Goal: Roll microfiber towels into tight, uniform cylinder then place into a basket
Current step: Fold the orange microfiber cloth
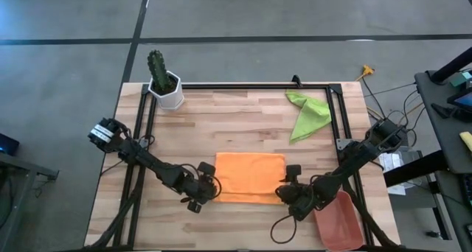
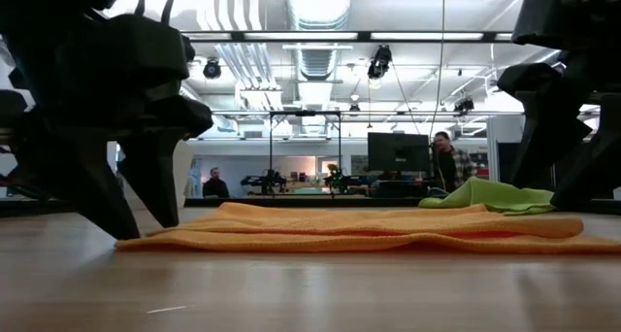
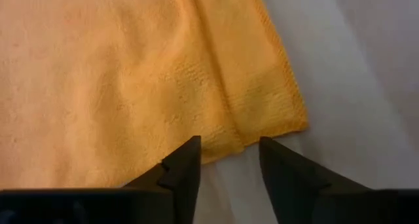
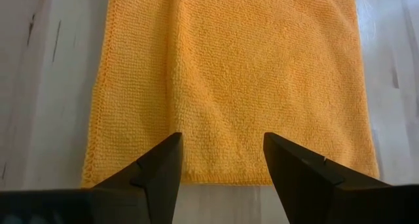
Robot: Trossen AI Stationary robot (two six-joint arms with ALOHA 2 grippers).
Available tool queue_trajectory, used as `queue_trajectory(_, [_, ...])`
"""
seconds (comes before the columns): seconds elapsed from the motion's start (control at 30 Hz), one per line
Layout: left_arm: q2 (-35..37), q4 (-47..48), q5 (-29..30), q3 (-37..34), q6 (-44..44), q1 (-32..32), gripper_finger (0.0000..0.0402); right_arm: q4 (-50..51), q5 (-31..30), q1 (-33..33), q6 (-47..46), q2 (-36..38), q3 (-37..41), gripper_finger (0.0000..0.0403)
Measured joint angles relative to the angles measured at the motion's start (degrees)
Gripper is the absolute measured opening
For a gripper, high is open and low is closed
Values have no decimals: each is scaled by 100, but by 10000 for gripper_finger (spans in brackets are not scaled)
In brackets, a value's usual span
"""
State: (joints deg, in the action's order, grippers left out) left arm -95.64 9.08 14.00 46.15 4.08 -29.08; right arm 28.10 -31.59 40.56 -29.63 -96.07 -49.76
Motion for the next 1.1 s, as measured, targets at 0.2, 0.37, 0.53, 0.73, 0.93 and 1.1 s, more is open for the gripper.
queue_trajectory(0.2, [0,-25,155,0,-2,4,176,-6,0,0,0,0,3,209])
queue_trajectory(0.37, [0,-68,227,-3,-2,4,178,-6,0,0,0,-2,4,209])
queue_trajectory(0.53, [3,-63,442,-13,-9,4,178,-9,0,0,0,-2,7,209])
queue_trajectory(0.73, [83,-51,793,22,-22,4,178,-11,-35,2,0,-2,7,209])
queue_trajectory(0.93, [185,-54,894,69,-55,9,178,-15,-55,2,-19,-2,7,209])
queue_trajectory(1.1, [195,-46,875,53,-41,7,178,-23,-55,2,-42,-2,12,209])
